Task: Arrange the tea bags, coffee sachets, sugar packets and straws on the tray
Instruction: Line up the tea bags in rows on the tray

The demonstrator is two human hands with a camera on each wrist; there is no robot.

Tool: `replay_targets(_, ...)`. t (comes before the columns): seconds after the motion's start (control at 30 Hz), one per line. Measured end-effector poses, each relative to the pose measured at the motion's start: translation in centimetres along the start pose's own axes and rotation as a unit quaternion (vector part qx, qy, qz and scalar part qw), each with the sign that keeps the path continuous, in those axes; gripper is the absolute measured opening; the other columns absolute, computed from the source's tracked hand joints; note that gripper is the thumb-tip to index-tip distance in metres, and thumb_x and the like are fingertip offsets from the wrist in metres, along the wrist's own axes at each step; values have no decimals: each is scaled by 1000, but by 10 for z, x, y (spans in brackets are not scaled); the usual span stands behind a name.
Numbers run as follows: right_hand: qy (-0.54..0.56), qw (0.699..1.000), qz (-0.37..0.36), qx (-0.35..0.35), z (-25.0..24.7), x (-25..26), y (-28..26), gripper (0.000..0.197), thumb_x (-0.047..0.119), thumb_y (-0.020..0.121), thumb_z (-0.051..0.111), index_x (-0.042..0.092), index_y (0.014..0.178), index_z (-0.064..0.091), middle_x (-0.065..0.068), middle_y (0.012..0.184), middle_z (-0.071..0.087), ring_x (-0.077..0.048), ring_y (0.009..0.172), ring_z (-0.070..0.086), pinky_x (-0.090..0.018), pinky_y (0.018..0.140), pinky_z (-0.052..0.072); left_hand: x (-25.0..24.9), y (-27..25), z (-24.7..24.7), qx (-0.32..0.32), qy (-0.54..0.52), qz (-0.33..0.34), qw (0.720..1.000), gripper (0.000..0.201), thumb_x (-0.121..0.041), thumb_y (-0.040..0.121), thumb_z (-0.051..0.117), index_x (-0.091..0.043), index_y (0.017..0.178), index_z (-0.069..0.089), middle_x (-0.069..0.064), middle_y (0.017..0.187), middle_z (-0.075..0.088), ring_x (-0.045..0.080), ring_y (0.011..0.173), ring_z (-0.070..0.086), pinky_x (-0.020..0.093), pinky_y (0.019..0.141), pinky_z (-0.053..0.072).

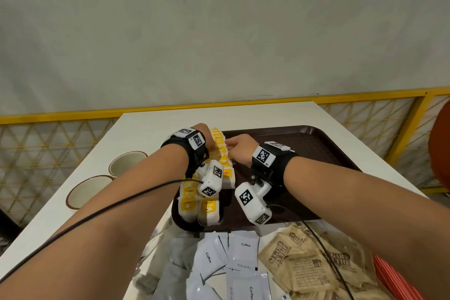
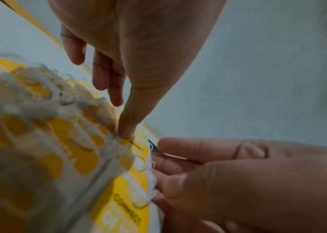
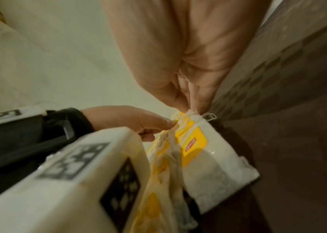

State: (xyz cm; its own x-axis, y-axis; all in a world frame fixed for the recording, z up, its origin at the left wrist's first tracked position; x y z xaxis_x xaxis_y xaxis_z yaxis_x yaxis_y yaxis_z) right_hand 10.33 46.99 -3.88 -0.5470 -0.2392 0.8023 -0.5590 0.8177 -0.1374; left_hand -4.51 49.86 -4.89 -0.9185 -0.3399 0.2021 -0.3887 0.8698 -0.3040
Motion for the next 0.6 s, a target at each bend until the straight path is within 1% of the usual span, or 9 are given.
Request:
replay_targets(0.07,-5,1000,-10,0,-1,0,-3,54,-2,88,56,3,141,44,-12,138,53,-24,122,55,-25,94,46,2,-11,-5,-14,-30,-9,999,33,-46,82,60,-21,64,48,-1,67,55,23,76,65,33,77,56)
replay_targets(0.13,-5,1000,-17,4,-2,3,-6,55,0,87,58,3,141,44,-12,136,54,-24,120,56,-27,94,47,4,-21,-8,-28,-75,-6,997,31,-43,85,59,-21,65,49,0,68,54,24,80,63,32,77,54)
replay_targets(0.23,7,1000,-16,16,-5,5,-10,56,0,84,62,4,138,48,-12,135,56,-25,118,57,-35,100,47,12,-38,-14,-61,-175,-8,983,27,-38,80,69,-12,87,65,5,84,63,25,86,62,32,74,52)
replay_targets(0.33,37,999,-14,4,-12,5,-19,46,-8,84,57,-2,129,55,-14,128,60,-29,116,59,-42,101,48,27,-49,-22,-108,-272,-14,956,32,-27,83,71,-4,104,69,9,107,66,26,104,61,35,89,51)
replay_targets(0.4,52,999,-11,1,-15,1,-25,42,-10,86,54,-5,128,55,-18,124,61,-31,114,59,-42,99,49,39,-60,-23,-133,-318,-11,939,22,-19,84,69,-4,100,71,8,110,67,24,106,60,35,92,49)
replay_targets(0.47,69,998,-4,15,-15,-2,-31,36,-8,88,57,-6,124,57,-19,113,64,-30,104,62,-38,90,53,49,-68,-18,-143,-330,-9,933,14,-19,83,69,-8,92,72,6,108,69,22,105,61,36,93,50)
replay_targets(0.53,78,997,8,27,-12,-3,-37,22,-2,84,67,0,107,65,-13,92,63,-23,87,62,-35,81,55,53,-74,-10,-139,-321,-12,937,11,-24,81,71,-14,85,73,3,104,70,21,102,62,35,90,50)
replay_targets(0.57,61,998,12,28,-12,-4,-39,15,4,81,73,7,94,66,-9,87,61,-20,84,61,-35,81,57,51,-77,-6,-134,-306,-13,943,12,-27,80,72,-16,85,73,2,102,70,21,101,62,33,88,50)
replay_targets(0.6,39,999,10,34,-12,-3,-41,18,9,77,78,12,85,62,-6,86,60,-18,83,60,-35,81,57,48,-80,-5,-131,-289,-13,948,15,-30,80,73,-17,87,73,2,102,70,21,101,62,32,86,50)
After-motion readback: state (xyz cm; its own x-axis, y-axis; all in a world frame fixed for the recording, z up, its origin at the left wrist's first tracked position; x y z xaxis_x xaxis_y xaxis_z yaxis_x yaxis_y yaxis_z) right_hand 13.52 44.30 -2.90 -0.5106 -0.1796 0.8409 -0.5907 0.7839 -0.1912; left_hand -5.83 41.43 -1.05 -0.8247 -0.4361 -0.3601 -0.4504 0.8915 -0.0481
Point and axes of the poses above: each hand's wrist, its own y-axis towards the middle knuckle, its own z-axis out of the palm, x = y × z, the point moved 5 cm from there along y, towards the middle knuckle
